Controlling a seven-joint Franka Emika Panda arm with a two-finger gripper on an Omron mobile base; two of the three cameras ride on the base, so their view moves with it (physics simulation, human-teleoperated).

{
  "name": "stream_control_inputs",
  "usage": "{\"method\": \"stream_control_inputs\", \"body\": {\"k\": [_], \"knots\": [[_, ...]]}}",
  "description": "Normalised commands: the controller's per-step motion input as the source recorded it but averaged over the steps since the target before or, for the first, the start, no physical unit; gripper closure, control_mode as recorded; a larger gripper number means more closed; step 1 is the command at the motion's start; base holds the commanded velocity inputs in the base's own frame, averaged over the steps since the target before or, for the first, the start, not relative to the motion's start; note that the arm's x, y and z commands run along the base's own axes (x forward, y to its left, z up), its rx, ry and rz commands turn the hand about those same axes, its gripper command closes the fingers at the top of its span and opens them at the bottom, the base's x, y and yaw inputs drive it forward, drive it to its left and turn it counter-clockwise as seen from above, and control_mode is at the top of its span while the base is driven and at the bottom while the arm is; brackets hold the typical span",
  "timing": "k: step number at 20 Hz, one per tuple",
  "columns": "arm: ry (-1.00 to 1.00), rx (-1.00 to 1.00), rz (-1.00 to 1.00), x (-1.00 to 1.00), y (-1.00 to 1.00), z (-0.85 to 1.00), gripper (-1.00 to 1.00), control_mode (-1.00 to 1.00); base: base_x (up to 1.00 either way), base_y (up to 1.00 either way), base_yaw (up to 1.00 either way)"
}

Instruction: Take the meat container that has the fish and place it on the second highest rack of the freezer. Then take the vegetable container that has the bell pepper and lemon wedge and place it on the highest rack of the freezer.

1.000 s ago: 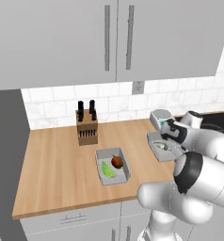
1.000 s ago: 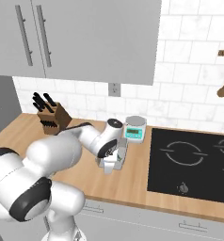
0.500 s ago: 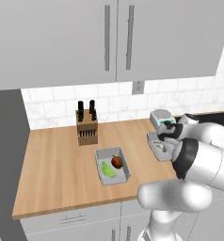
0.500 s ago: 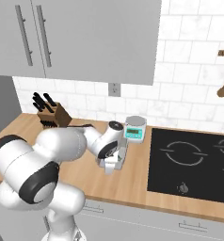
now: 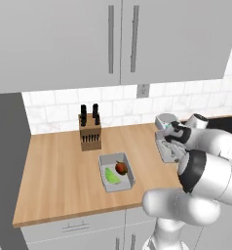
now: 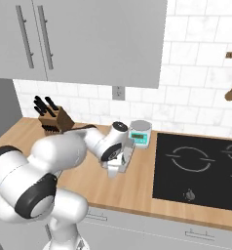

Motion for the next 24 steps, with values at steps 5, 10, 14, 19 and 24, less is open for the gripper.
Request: {"method": "stream_control_inputs", "body": {"k": [5, 10, 14, 19, 24], "knots": [[-0.11, -0.04, 0.01, -0.37, 0.33, 0.7, 1.0, -1.0, 0.0, 0.0, 0.0], [0.0, -0.08, 0.03, -0.25, 0.56, 0.59, 1.0, -1.0, 0.0, 0.0, 0.0], [-0.1, -0.11, 0.0, -0.33, 0.7, 0.5, 1.0, -1.0, 0.0, 0.0, 0.0], [-0.19, -0.06, 0.0, -0.51, 0.4, 0.7, 1.0, -1.0, 0.0, 0.0, 0.0], [-0.06, 0.0, -0.04, -0.55, 0.04, 0.35, 1.0, -1.0, 0.0, 0.0, 0.0]]}}
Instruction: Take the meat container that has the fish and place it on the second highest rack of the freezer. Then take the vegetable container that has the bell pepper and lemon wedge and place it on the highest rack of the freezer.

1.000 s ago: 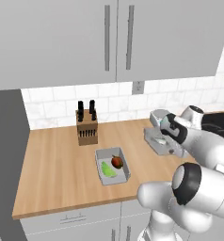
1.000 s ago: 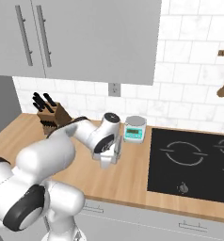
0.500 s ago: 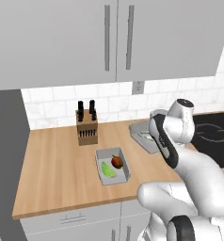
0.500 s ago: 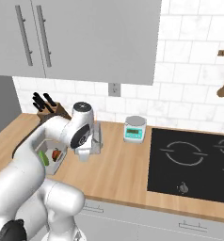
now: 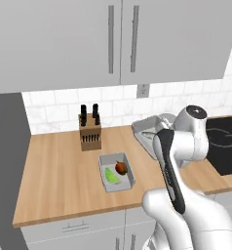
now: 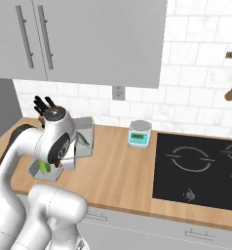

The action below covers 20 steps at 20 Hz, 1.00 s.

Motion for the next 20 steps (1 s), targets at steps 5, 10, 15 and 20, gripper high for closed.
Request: {"method": "stream_control_inputs", "body": {"k": [5, 10, 15, 20], "knots": [[-0.07, 0.0, -0.09, -0.48, 0.0, 0.43, 1.0, -1.0, 0.0, 0.0, 0.0], [0.0, 0.0, -0.05, -0.24, 0.0, 0.2, 1.0, -1.0, 0.0, 0.0, 0.0], [0.0, 0.0, -0.04, -0.42, 0.0, 0.0, 1.0, -1.0, 0.0, 0.0, 0.0], [-0.02, 0.0, -0.05, -0.58, 0.0, 0.0, 1.0, 1.0, -0.31, 0.0, -0.03]]}}
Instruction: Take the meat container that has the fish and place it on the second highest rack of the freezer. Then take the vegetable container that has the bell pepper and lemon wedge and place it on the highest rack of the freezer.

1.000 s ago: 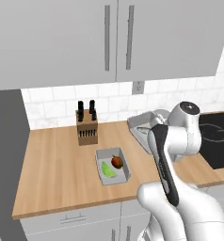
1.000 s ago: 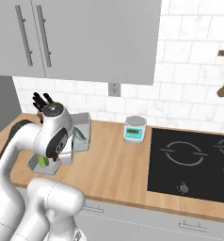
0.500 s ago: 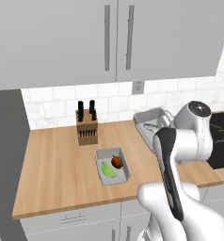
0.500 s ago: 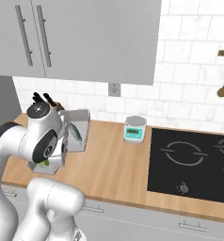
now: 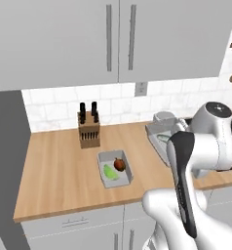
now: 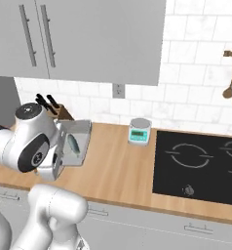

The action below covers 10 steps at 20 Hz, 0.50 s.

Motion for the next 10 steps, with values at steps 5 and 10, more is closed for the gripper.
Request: {"method": "stream_control_inputs", "body": {"k": [5, 10], "knots": [[0.0, 0.0, 0.0, 0.0, 0.0, 0.0, 1.0, 1.0, -0.77, 0.06, -0.02], [0.0, 0.0, 0.0, 0.0, 0.0, 0.0, 1.0, 1.0, -0.99, 0.31, 0.0]]}}
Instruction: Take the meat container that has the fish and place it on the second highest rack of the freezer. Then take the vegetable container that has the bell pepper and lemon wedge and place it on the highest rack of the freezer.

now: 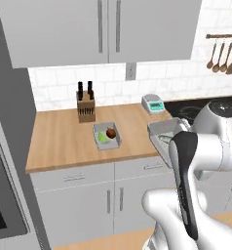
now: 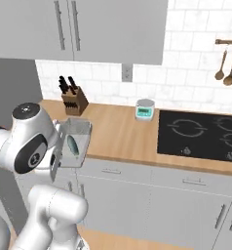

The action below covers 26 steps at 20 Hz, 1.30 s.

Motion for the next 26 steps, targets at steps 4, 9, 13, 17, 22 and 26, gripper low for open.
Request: {"method": "stream_control_inputs", "body": {"k": [4, 9, 13, 17, 22, 26], "knots": [[0.0, 0.0, 0.0, 0.0, 0.0, 0.0, 1.0, 1.0, -0.69, 0.63, 0.0], [0.0, 0.0, 0.0, 0.0, 0.0, 0.0, 1.0, 1.0, -0.2, 0.98, 0.0], [0.0, 0.0, 0.0, 0.0, 0.0, 0.0, 1.0, 1.0, -0.18, 1.0, 0.0], [0.0, 0.0, 0.0, 0.0, 0.0, 0.0, 1.0, 1.0, -0.29, 1.0, 0.0], [0.0, 0.0, 0.0, 0.0, 0.0, 0.0, 1.0, 1.0, -0.23, 1.0, 0.0], [0.0, 0.0, 0.0, 0.0, 0.0, 0.0, 1.0, 1.0, -0.18, 1.0, 0.01]]}}
